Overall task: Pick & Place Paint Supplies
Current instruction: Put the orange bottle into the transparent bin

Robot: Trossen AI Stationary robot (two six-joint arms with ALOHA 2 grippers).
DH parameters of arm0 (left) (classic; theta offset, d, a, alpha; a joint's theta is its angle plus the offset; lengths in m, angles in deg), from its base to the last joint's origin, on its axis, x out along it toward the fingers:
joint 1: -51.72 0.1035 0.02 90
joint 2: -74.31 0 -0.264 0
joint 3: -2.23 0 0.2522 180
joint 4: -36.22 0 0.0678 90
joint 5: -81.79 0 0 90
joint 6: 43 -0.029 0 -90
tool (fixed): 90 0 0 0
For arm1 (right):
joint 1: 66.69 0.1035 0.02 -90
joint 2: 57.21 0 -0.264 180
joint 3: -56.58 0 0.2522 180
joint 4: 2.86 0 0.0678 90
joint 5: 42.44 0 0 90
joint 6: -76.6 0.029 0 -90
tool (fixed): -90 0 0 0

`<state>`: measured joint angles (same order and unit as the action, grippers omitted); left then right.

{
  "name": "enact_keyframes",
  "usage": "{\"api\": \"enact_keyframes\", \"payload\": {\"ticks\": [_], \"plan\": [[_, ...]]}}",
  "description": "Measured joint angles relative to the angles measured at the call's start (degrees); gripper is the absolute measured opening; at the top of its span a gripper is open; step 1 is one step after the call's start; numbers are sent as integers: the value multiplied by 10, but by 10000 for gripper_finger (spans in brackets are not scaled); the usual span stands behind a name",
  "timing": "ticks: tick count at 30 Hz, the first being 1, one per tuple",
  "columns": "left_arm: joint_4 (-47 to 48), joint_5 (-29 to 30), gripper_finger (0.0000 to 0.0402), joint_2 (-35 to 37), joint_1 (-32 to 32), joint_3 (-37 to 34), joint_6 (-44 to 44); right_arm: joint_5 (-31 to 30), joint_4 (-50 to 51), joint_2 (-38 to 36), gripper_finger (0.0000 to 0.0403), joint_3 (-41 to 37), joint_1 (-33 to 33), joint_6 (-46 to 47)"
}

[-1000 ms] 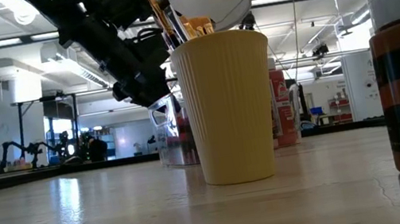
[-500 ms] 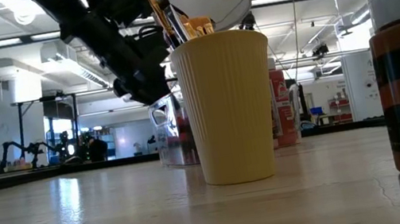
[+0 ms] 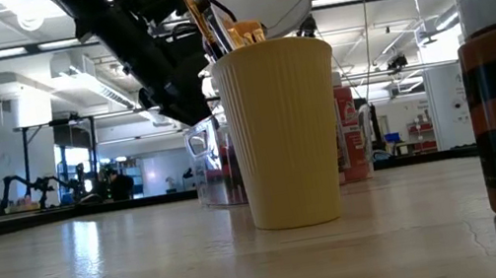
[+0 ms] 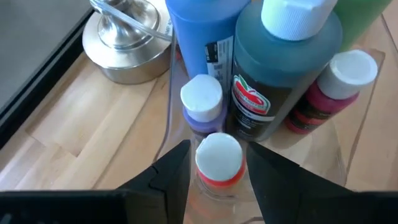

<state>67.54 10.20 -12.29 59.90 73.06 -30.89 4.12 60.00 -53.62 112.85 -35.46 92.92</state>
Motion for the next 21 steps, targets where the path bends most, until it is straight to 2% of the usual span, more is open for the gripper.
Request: {"api": "enact_keyframes", "payload": {"ticks": [10, 12, 17, 21], "plan": [[36, -11, 161, 70, -1, 15, -12, 0, 0, 0, 8, 0, 0, 0], [35, -36, 161, 88, -3, 15, -4, 0, 0, 0, 8, 0, 0, 0], [14, -153, 161, 113, -30, 15, -2, 0, 0, 0, 8, 0, 0, 0], [-53, -183, 161, 118, -82, 15, -30, 0, 0, 0, 8, 0, 0, 0]]}}
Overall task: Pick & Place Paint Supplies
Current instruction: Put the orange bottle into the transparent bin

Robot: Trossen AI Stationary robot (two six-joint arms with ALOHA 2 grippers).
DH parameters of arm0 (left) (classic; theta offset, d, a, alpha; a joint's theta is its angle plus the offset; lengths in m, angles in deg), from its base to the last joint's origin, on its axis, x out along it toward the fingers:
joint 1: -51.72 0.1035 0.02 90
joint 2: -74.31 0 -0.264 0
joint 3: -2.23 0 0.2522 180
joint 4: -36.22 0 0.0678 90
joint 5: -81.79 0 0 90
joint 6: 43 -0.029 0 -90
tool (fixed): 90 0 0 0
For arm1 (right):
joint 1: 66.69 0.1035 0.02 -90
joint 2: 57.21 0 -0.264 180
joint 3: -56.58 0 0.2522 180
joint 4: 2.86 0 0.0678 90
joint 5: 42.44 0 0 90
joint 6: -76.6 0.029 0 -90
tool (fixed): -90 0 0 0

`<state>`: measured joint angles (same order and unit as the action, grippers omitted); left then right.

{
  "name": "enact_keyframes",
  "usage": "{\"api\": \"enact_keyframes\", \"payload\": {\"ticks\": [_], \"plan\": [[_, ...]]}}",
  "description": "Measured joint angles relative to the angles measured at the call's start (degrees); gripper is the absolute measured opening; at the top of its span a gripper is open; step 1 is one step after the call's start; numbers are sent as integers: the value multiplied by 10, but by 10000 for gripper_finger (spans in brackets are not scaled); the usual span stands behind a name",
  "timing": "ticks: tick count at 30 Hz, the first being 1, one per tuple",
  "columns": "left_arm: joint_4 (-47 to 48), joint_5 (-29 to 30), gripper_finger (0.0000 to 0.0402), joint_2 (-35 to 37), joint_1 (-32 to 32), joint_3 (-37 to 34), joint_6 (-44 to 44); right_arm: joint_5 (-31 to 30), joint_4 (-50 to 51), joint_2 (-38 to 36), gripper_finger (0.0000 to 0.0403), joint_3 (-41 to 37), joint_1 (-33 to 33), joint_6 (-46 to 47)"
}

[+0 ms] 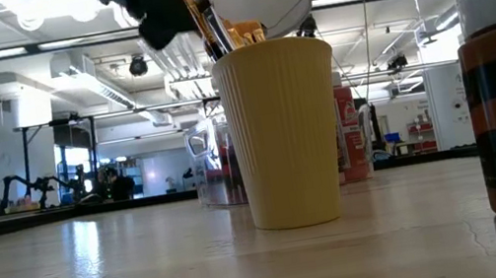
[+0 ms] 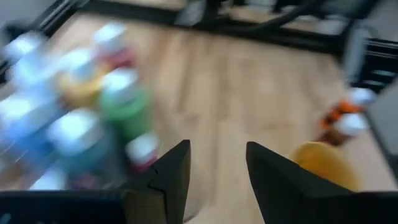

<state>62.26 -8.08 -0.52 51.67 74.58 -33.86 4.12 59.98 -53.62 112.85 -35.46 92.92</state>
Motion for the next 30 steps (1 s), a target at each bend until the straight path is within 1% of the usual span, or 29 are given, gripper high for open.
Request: {"api": "enact_keyframes", "payload": {"ticks": [9, 14, 16, 20, 22, 26, 30], "plan": [[-123, -1, 161, -9, -157, 13, -109, 0, 0, 0, 8, 0, 0, 0], [-200, -2, 161, -39, -218, 13, -163, 0, 0, 0, 8, 0, 0, 0], [-219, -2, 161, -56, -231, 19, -169, 0, 0, 0, 8, 0, 0, 0], [-221, -3, 161, -95, -238, 49, -168, 0, 0, 0, 8, 0, 0, 0], [-210, -18, 167, -116, -238, 68, -167, 0, 0, 0, 8, 0, 0, 0], [-185, -40, 199, -169, -239, 105, -166, 0, 0, 0, 8, 0, 0, 0], [-156, -41, 229, -221, -243, 146, -180, 0, 0, 0, 8, 0, 0, 0]]}}
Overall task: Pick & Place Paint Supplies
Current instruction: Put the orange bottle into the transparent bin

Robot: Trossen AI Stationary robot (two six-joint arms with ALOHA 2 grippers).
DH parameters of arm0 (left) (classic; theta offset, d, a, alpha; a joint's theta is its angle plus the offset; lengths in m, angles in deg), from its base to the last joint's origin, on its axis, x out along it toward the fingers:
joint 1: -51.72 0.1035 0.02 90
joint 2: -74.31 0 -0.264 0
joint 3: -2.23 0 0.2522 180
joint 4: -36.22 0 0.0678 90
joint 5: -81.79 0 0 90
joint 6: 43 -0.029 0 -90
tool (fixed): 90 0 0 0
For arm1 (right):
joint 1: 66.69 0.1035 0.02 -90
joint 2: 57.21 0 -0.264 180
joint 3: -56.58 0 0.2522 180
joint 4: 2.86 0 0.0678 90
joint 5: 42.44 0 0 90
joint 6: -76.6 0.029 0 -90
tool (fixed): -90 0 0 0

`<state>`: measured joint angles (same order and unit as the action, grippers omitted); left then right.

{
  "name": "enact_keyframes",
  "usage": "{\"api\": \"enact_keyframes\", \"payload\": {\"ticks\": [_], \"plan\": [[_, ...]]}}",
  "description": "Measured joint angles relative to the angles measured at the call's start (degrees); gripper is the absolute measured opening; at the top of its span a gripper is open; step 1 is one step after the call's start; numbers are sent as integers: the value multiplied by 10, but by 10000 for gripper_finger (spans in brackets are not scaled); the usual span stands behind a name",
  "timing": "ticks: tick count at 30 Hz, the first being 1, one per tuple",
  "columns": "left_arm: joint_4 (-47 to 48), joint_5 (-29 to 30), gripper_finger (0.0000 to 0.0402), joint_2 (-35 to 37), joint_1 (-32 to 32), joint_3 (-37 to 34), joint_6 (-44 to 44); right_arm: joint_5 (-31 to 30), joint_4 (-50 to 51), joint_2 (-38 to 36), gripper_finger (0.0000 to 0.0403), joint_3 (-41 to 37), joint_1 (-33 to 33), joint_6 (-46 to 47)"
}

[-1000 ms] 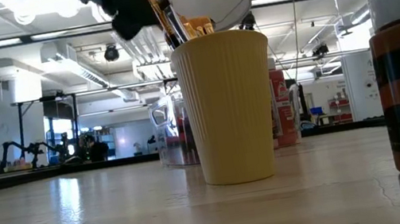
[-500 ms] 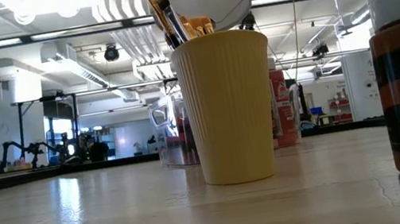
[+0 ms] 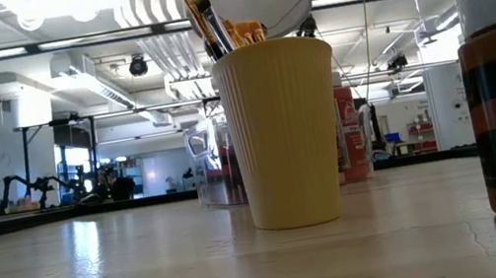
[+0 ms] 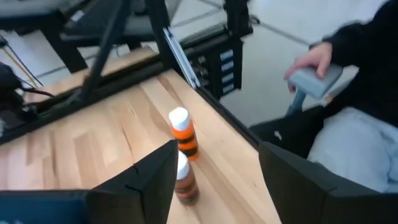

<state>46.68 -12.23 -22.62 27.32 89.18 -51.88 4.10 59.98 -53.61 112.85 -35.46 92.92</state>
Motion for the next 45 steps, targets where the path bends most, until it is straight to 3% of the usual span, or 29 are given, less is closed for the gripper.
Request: {"api": "enact_keyframes", "payload": {"ticks": [12, 19, 22, 28, 36, 45], "plan": [[131, 1, 234, -128, -2, 156, -4, 0, 0, 0, 8, 0, 0, 0], [183, 3, 234, -156, -1, 216, -12, 0, 0, 0, 8, 0, 0, 0], [266, 14, 234, -146, -1, 233, -23, 0, 0, 0, 8, 0, 0, 0], [355, 135, 225, -49, -11, 201, 47, 0, 0, 0, 8, 0, 0, 0], [259, 294, 220, 148, -56, 25, 65, -9, -1, 0, 8, 0, 0, -25], [191, 335, 220, 394, -57, -171, 75, -43, -17, 0, 8, 0, 0, -107]]}}
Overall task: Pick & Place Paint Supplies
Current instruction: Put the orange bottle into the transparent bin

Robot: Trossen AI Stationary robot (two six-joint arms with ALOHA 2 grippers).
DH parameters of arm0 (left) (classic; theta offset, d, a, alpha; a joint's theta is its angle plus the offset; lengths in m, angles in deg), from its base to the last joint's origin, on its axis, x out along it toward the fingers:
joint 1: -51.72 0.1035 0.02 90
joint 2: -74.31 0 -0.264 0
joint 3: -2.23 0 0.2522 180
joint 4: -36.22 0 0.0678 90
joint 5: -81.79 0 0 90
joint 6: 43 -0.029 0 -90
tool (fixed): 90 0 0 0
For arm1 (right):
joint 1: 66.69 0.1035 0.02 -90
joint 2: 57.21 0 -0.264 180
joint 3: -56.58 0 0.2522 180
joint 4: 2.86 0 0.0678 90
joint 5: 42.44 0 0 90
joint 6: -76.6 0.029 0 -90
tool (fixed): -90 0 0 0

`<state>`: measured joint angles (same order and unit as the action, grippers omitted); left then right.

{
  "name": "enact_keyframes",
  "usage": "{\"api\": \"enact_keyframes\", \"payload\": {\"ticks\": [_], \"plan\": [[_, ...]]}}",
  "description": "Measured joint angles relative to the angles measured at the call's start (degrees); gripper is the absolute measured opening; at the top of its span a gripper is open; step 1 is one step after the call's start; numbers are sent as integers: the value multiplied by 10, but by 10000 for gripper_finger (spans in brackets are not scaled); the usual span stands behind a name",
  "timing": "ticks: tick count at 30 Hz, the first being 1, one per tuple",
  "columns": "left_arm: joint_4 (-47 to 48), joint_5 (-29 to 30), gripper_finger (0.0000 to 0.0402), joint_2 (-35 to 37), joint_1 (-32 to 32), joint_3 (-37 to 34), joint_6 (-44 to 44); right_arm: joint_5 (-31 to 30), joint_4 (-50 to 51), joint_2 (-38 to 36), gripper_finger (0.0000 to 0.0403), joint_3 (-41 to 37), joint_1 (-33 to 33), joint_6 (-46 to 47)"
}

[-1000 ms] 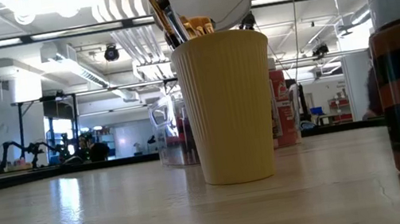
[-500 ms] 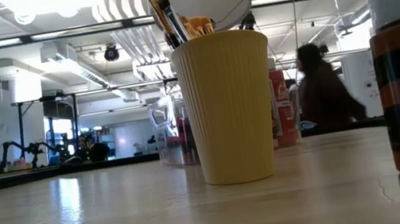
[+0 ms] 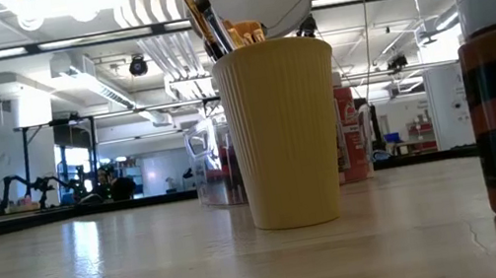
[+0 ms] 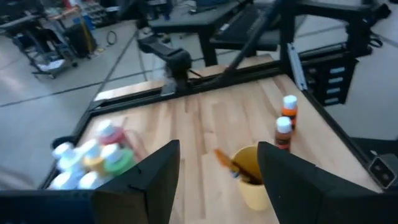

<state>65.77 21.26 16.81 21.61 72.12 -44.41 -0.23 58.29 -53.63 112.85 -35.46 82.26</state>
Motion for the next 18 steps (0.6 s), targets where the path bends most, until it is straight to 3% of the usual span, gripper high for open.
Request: {"api": "enact_keyframes", "payload": {"ticks": [6, 8, 13, 15, 18], "plan": [[-14, 15, 219, 117, 0, -88, 6, -13, -142, -1, 8, -9, 0, -11], [-14, 15, 218, 142, 0, -112, 6, 30, -193, -1, 8, -14, 0, -12], [-44, 15, 218, 178, 0, -161, 0, 203, -276, 46, 8, -41, 0, -46], [-64, 15, 218, 181, 0, -175, -1, 221, -291, 89, 8, -53, 0, -44], [-102, 15, 218, 180, 0, -194, -1, 198, -292, 168, 8, -58, 0, -50]]}}
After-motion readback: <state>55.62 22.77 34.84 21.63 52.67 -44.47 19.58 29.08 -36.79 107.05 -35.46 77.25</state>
